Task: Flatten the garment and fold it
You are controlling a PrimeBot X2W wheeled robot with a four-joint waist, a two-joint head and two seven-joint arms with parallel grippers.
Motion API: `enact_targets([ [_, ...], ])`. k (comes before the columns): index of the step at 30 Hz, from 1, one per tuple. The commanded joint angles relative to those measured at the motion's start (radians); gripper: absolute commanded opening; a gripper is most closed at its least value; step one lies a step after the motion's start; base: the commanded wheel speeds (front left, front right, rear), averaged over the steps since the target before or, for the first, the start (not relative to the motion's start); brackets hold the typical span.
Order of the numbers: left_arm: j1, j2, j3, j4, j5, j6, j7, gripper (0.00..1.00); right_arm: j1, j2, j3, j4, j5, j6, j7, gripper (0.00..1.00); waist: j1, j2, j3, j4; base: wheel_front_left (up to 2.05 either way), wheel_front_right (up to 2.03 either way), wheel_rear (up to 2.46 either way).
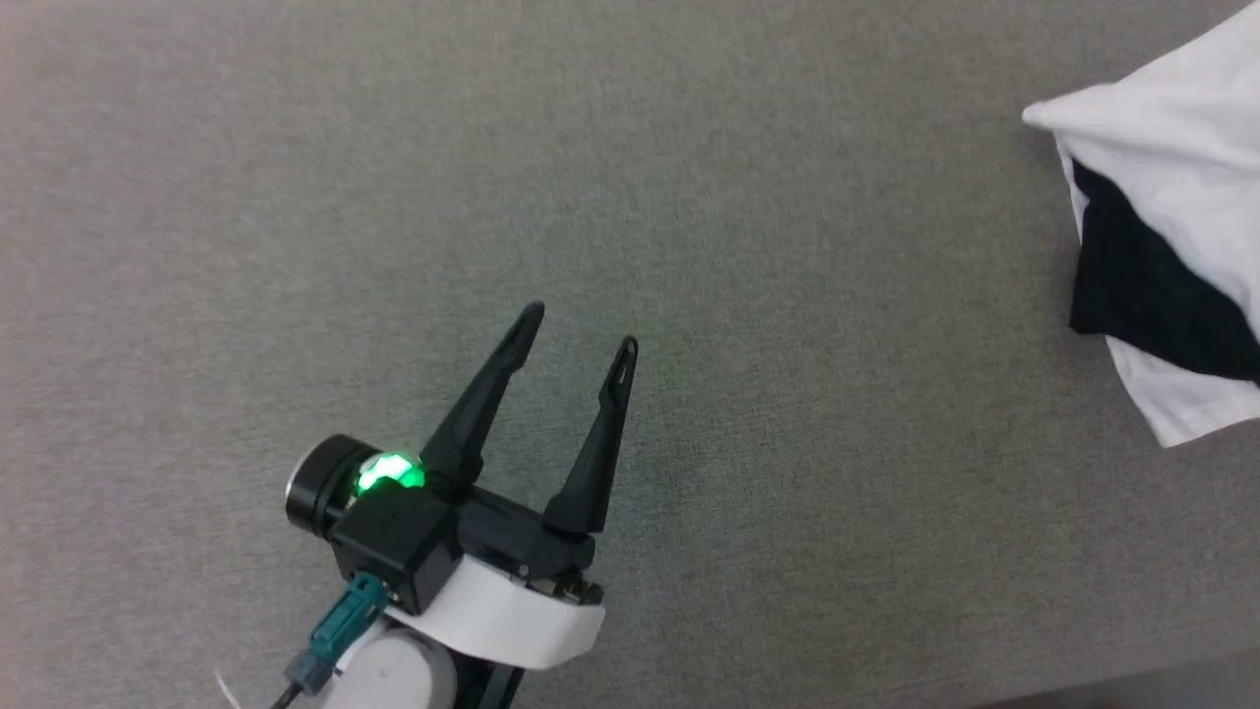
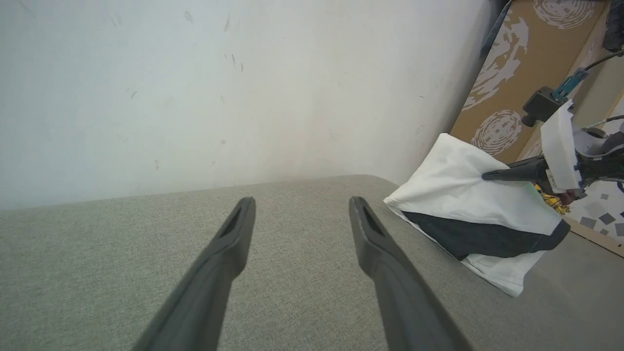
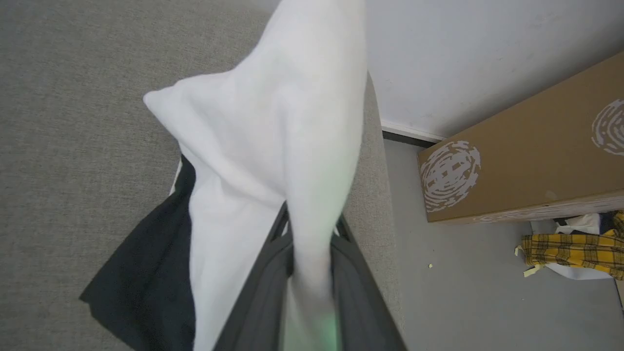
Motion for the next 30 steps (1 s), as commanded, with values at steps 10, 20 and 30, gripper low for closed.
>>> enact_targets([
  [10, -0.115, 0.028, -0.014, -0.064, 0.087, 0.01, -0.001, 1.0, -0.13, -0.098, -0.004, 0.154, -0.054, -0.002, -0.125, 0.0, -0.0002, 0.0, 0.247, -0.058, 0.0, 0.0, 0.0],
  [20, -0.145, 0.054, -0.011, -0.094, 0.151, 0.037, -0.002, 1.0, -0.215, -0.124, -0.038, 0.327, -0.129, -0.002, -0.223, 0.0, -0.0002, 0.0, 0.331, -0.05, 0.0, 0.0, 0.0],
  [30, -0.144, 0.029, 0.007, -0.119, 0.131, 0.076, 0.009, 1.0, -0.284, -0.1, -0.012, 0.45, -0.171, -0.002, -0.309, 1.0, -0.0002, 0.0, 0.347, -0.042, 0.0, 0.0, 0.0],
])
